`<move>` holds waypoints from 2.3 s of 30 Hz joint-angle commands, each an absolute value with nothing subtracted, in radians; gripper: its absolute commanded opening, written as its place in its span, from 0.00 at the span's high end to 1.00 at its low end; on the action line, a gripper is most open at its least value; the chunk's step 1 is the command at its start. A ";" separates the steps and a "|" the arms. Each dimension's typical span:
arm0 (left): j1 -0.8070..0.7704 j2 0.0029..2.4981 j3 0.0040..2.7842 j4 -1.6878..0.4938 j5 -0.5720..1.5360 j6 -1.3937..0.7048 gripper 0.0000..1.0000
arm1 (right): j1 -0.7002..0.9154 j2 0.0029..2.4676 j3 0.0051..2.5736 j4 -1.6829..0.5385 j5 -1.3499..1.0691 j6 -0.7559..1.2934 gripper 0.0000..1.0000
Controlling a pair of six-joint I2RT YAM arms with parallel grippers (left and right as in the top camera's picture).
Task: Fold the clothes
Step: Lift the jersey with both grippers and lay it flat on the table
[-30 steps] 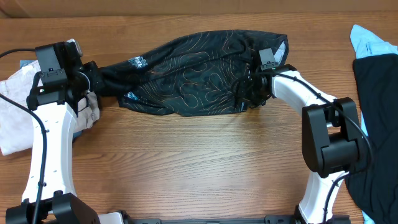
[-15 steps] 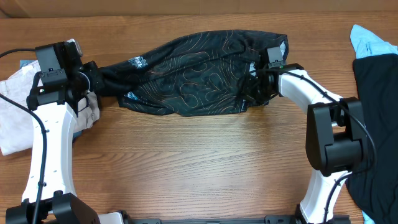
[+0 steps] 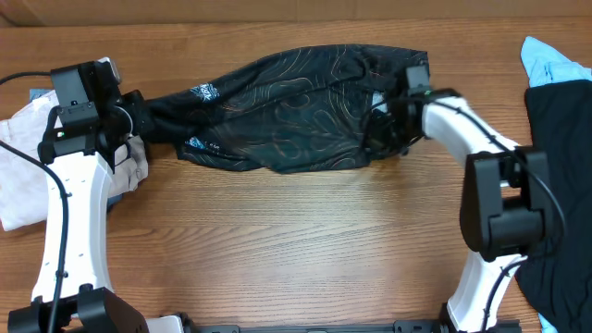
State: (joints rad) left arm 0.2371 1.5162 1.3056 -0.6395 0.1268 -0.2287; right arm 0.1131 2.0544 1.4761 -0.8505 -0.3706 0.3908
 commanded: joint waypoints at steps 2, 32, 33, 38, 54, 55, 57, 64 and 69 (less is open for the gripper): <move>0.285 1.470 1.440 -0.677 0.141 -0.206 0.96 | 0.013 1.847 1.736 -0.997 -0.235 0.250 0.96; 0.654 1.265 1.948 -0.855 0.917 -0.258 0.96 | -0.062 1.374 2.418 -1.229 0.146 0.115 0.96; 0.654 1.253 1.948 -0.864 0.916 -0.257 0.96 | -0.062 1.369 2.422 -1.222 0.155 0.115 0.96; 0.640 1.262 1.948 -0.897 0.905 -0.243 0.96 | -0.062 1.400 2.423 -1.230 0.164 0.115 0.96; 0.174 1.722 1.964 -0.790 0.300 -0.112 0.96 | -0.062 1.993 2.423 -1.074 0.053 0.130 0.96; 0.174 1.746 1.977 -0.745 0.299 -0.112 0.96 | -0.062 2.006 2.423 -1.014 0.054 0.132 0.96; 0.182 1.798 2.043 -0.641 0.299 -0.129 0.96 | -0.062 2.003 2.425 -0.919 0.058 0.154 0.96; 0.282 1.848 2.471 -0.522 0.297 -0.206 0.96 | -0.115 1.958 2.623 -0.907 0.081 0.172 0.96; 0.293 1.847 2.588 -0.908 0.430 -0.168 0.96 | -0.148 1.960 2.669 -1.145 0.081 0.171 0.96</move>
State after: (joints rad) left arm 0.2932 1.8542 2.5465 -0.6796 0.3607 -0.1879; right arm -0.1158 1.9934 2.6411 -1.0412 0.0456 0.1623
